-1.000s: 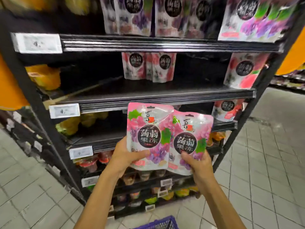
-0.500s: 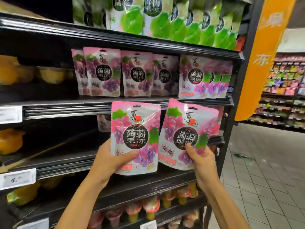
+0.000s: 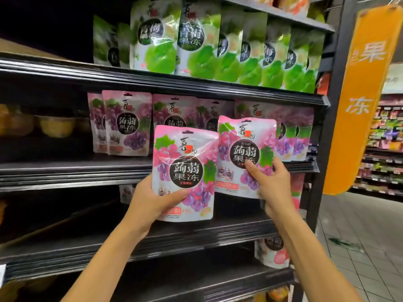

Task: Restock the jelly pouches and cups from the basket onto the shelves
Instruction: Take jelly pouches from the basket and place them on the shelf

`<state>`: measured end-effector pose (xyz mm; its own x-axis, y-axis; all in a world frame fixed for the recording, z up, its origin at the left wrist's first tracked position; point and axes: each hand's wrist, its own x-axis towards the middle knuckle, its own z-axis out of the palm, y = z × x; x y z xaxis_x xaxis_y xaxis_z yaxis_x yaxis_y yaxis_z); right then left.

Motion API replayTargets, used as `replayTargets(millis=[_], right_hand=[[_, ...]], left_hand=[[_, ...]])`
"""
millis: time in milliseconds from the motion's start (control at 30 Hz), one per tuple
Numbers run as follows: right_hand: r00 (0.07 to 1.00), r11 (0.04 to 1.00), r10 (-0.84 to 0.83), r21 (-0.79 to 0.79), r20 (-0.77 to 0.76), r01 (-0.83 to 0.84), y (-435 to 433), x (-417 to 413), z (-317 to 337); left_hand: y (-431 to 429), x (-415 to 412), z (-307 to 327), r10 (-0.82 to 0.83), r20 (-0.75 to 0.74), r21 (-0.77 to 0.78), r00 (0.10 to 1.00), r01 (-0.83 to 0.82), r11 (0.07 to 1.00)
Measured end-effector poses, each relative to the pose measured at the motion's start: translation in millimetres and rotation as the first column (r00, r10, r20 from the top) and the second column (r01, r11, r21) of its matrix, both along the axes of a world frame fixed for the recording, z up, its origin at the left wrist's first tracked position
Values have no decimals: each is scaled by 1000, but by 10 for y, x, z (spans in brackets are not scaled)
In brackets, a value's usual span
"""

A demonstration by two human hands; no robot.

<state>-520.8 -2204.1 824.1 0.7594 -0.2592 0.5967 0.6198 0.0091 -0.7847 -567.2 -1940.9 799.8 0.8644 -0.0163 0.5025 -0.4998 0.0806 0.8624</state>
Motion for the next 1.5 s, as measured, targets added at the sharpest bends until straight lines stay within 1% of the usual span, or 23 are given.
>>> replayTargets(millis=[200,300,500,700,800,900,1000,1133,1300,1367,1433,1500], right_hand=[[998,997,-52,-59,29,54,55,413,485],[999,998,-41,-54,22,43,61,603,602],[993,990,-111,-83,29,113,121,826,591],[994,975,-94,-200,50,102,52,798,538],[990,945,-140,-293,30,142,-6,739,443],[976,908,-195,-358,95,216,-39,684,338],[956,859,-271,-420,114,293,-89,659,344],[937,837,-333,-423,108,346,-98,690,396],[878,755,-469,-473,95,454,23,782,387],[846,711,-514,-481,145,514,43,773,373],[763,602,-603,-497,230,625,30,766,346],[682,489,-681,-527,266,695,19,778,327]], left_hand=[[-67,146,96,43,17,-24,999,-42,999],[-79,188,118,60,19,-23,998,-59,998],[-120,232,141,90,15,-7,996,-90,996],[-168,253,143,93,11,-19,996,-92,996],[-176,254,108,105,4,-26,994,-105,994],[-178,264,71,103,-10,-40,995,-104,994],[-191,260,55,112,-13,-40,994,-113,993],[-198,270,52,133,-25,-43,991,-134,990],[-203,265,47,137,-23,-42,990,-138,990],[-199,267,48,143,-30,-35,989,-144,989],[-190,271,52,146,-34,-27,989,-147,989],[-186,268,62,144,-39,-27,989,-145,989]])
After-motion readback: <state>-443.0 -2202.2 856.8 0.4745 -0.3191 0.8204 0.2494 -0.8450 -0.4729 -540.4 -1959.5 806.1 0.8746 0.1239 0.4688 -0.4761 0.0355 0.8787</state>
